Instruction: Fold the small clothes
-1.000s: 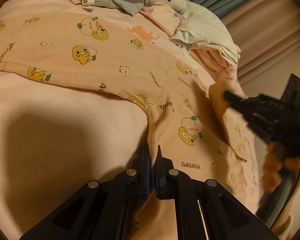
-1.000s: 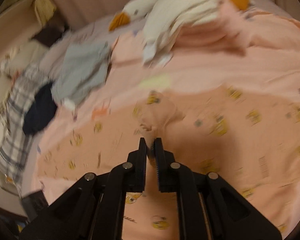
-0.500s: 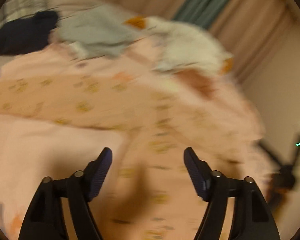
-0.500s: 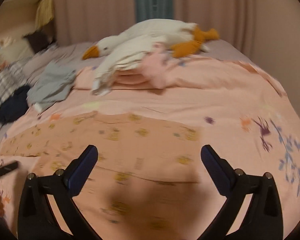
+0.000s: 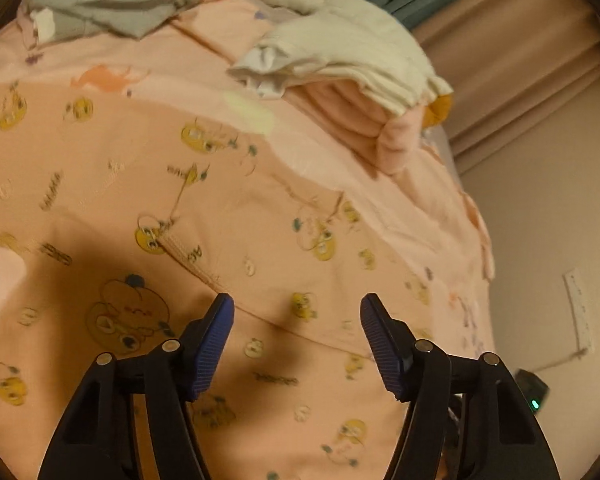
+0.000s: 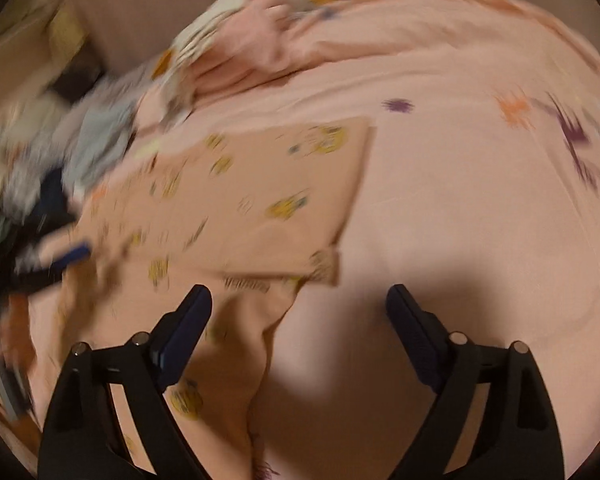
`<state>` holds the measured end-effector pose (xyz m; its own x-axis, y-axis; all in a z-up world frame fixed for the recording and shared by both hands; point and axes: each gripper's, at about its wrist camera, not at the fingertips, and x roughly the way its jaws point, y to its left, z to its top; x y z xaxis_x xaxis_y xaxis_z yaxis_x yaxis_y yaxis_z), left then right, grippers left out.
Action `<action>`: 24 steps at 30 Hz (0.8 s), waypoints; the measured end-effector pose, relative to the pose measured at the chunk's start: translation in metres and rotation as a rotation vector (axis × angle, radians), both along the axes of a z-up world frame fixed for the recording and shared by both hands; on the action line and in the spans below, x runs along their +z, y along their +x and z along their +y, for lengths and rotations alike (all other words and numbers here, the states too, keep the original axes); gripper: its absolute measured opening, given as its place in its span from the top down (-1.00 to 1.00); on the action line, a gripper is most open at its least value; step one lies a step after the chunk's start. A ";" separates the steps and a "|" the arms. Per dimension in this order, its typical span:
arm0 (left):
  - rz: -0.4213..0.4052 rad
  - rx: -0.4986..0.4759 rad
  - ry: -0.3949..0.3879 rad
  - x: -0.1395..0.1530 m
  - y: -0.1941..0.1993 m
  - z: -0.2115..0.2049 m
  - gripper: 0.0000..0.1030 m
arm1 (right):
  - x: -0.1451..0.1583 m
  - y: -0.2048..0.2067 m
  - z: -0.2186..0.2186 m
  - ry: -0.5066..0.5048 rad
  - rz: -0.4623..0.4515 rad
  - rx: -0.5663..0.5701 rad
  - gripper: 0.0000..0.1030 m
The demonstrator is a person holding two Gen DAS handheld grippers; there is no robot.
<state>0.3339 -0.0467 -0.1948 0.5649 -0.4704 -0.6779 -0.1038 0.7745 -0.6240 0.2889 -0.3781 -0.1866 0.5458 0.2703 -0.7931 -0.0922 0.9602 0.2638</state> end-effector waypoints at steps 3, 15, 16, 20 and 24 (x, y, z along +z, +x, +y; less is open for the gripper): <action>0.047 0.037 -0.030 -0.019 0.005 -0.002 -0.27 | -0.008 0.004 0.012 -0.094 0.003 0.032 -0.76; -0.016 0.241 0.108 -0.007 0.025 0.019 0.86 | -0.009 0.012 0.017 -0.231 -0.068 -0.008 -0.14; -0.021 0.264 0.111 -0.005 0.024 0.025 0.87 | -0.007 0.014 0.015 -0.221 -0.074 -0.022 0.23; -0.028 0.281 0.134 -0.001 0.025 0.046 0.87 | -0.008 0.015 -0.010 -0.032 -0.061 -0.061 0.50; 0.057 0.232 0.153 -0.014 0.030 0.052 0.83 | -0.008 0.014 0.004 -0.128 -0.062 -0.049 0.49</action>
